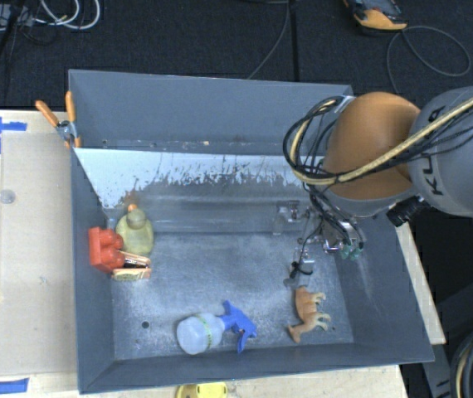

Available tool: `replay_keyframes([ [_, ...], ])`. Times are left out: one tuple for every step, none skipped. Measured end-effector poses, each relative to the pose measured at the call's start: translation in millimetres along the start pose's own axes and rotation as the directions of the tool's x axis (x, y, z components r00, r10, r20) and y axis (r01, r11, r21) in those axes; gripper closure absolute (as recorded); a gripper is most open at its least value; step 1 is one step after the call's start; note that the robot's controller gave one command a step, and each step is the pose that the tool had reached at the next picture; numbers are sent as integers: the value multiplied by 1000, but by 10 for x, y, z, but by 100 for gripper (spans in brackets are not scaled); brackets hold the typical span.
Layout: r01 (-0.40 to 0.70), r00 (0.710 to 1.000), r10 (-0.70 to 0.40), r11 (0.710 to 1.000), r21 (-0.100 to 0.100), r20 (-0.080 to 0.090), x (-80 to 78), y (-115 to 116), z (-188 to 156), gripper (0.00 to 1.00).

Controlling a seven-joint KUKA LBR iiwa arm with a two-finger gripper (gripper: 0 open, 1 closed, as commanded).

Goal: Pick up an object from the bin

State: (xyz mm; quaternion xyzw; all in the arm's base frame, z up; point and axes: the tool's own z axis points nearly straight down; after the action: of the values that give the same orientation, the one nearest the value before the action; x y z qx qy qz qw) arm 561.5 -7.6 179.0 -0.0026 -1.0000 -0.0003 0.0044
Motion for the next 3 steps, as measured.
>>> replay_keyframes([
  [0, 1000, 0, 1000, 0, 7, -14, 0, -45, 0],
  [9, 1000, -9, 1000, 0, 10, 289, -70, 315, 0],
  [77, 997, -77, 997, -3, 1, 382, -439, 635, 0],
])
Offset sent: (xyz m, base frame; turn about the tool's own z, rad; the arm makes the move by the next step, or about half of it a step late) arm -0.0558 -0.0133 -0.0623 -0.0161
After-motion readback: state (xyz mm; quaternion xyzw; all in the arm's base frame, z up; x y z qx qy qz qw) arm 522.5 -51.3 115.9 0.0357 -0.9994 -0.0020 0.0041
